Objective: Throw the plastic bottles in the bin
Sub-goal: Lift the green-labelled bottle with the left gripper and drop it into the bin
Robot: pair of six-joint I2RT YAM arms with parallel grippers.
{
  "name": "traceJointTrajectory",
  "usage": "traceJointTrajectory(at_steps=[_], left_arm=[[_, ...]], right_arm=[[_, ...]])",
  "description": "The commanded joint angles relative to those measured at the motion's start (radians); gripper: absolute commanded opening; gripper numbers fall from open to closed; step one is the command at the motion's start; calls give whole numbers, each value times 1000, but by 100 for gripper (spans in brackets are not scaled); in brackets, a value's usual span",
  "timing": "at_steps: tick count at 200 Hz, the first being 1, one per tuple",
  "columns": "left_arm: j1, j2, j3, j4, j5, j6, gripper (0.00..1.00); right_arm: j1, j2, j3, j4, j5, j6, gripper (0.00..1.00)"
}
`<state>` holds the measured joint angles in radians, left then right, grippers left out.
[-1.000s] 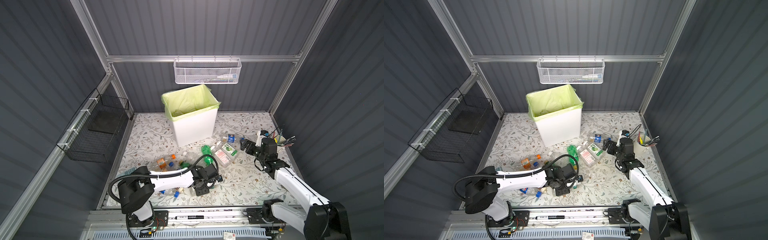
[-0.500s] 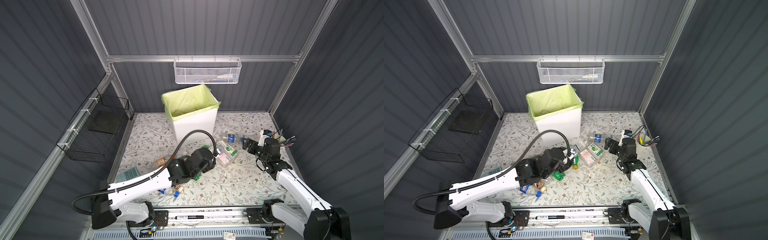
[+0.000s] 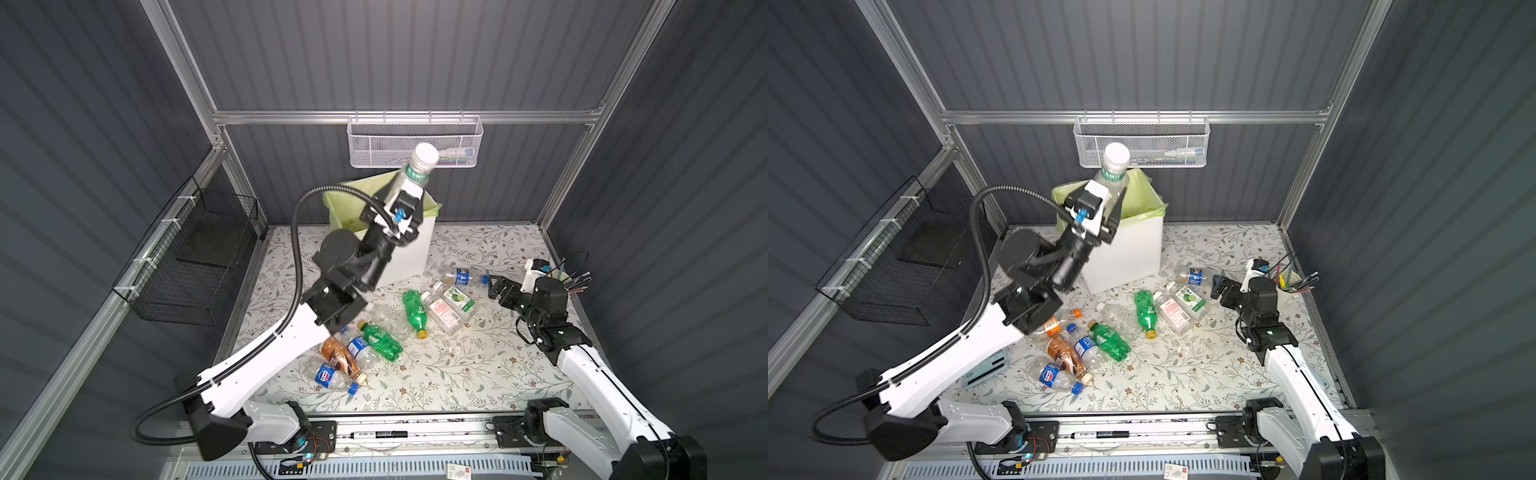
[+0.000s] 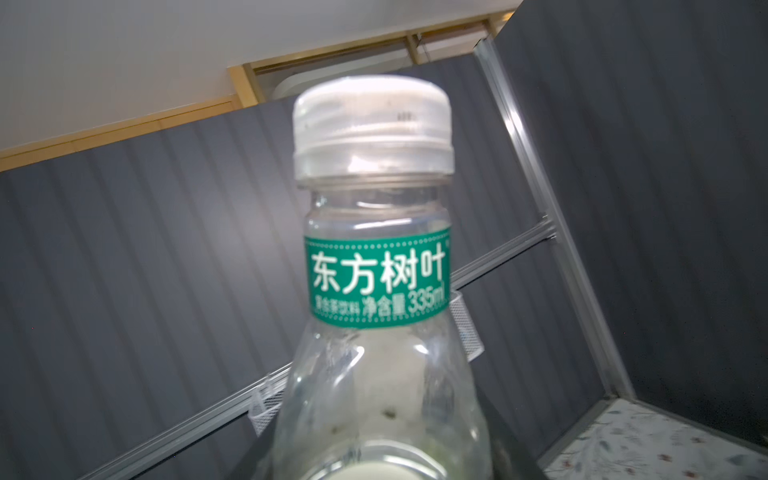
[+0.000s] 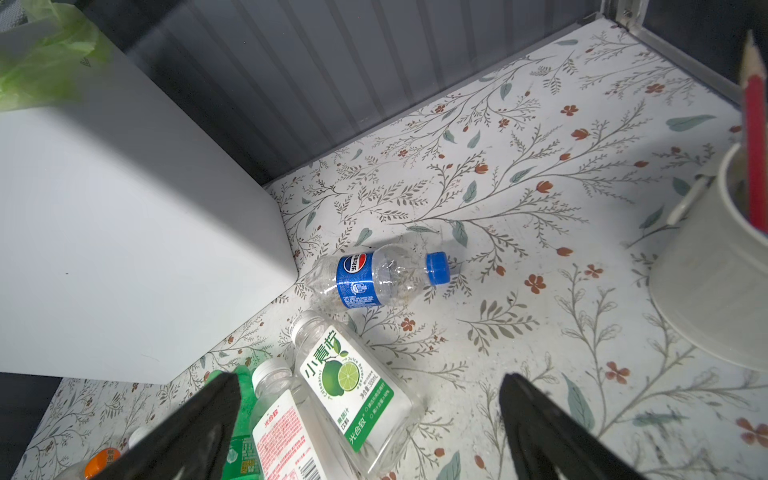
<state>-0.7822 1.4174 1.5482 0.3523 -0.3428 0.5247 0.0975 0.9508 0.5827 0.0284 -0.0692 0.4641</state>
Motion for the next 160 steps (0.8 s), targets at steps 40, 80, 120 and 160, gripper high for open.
traceJointTrajectory(at_steps=[40,80,120,160], left_arm=[[185,220,310,-484,164,-308,85],[186,102,254,-429,118,-326,100],[186,38,148,-392,126,-330,100],[184,-31,-19,-345,155,-379,100]], right_arm=[[-8,8,48,-23,-38,-8,99],[-8,11,43,-30,-24,2,99],[-8,18,49,-39,-20,6,99],[-8,52,56,-44,-11,-3,99]])
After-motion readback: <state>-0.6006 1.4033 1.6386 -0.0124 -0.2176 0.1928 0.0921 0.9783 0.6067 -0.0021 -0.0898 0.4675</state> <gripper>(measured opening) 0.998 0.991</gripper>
